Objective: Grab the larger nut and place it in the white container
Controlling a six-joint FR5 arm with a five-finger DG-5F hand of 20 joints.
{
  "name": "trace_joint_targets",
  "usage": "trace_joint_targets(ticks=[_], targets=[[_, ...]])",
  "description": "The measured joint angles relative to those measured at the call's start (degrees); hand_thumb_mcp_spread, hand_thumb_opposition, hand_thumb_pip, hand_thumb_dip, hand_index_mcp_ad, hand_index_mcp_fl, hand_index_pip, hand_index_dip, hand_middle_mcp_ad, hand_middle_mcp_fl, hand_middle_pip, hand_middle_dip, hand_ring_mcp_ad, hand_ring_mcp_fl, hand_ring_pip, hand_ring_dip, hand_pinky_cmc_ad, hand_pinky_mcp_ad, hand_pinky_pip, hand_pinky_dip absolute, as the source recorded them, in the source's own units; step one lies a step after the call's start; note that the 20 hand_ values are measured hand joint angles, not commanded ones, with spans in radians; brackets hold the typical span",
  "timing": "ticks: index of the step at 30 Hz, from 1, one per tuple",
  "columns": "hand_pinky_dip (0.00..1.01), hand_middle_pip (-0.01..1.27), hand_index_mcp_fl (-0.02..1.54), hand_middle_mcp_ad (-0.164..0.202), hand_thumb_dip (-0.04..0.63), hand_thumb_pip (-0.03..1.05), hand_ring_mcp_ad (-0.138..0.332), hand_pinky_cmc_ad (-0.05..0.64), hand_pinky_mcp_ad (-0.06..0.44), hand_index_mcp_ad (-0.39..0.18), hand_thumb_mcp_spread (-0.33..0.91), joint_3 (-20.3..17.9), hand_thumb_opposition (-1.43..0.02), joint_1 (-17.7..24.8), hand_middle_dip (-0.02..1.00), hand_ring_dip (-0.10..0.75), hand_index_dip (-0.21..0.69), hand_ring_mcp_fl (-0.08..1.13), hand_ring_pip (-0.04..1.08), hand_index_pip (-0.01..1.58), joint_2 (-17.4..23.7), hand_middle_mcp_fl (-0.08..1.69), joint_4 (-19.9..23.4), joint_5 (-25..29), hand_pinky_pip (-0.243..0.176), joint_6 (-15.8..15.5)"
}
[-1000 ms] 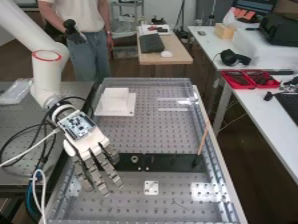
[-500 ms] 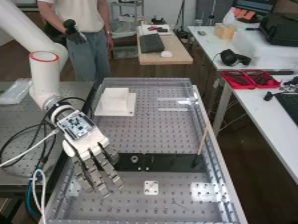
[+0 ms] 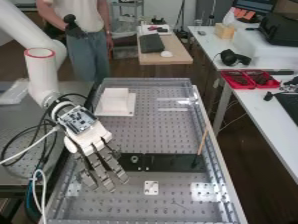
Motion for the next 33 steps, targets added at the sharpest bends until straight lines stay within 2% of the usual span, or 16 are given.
trace_joint_targets(ticks=[6, 16, 22, 24, 33], targets=[[0.73, 0.14, 0.26, 0.098, 0.267, 0.73, 0.161, 0.354, 0.309, -0.084, 0.34, -0.1, -0.91, -0.2, 0.23, 0.108, 0.154, 0.0, 0.22, 1.53, 2.8, 0.01, 2.4, -3.9, -0.089, -3.6], [0.72, 0.14, 0.26, 0.093, 0.267, 0.73, 0.164, 0.354, 0.309, -0.086, 0.34, 0.5, -0.91, 0.6, 0.23, 0.108, 0.154, 0.0, 0.2, 1.53, 7.3, 0.02, 0.3, -14.8, -0.089, -4.6], [0.72, 0.14, 0.26, 0.094, 0.267, 0.73, 0.164, 0.346, 0.302, -0.087, 0.34, 1.2, -0.91, 1.8, 0.23, 0.11, 0.154, 0.0, 0.17, 1.53, 9.4, 0.02, -2.9, -24.5, -0.089, -3.9], [0.7, 0.14, 0.26, 0.094, 0.267, 0.73, 0.164, 0.346, 0.302, -0.087, 0.34, 1.5, -0.91, 2.3, 0.23, 0.11, 0.154, 0.0, 0.17, 1.53, 9.9, 0.03, -4.2, -29.3, -0.093, -2.9], [0.67, 0.14, 0.26, 0.091, 0.267, 0.73, 0.147, 0.344, 0.291, -0.087, 0.34, 3.2, -0.91, 2.8, 0.23, 0.119, 0.154, 0.0, 0.15, 1.53, 10.1, 0.04, -8.8, -45.8, -0.089, -0.1]])
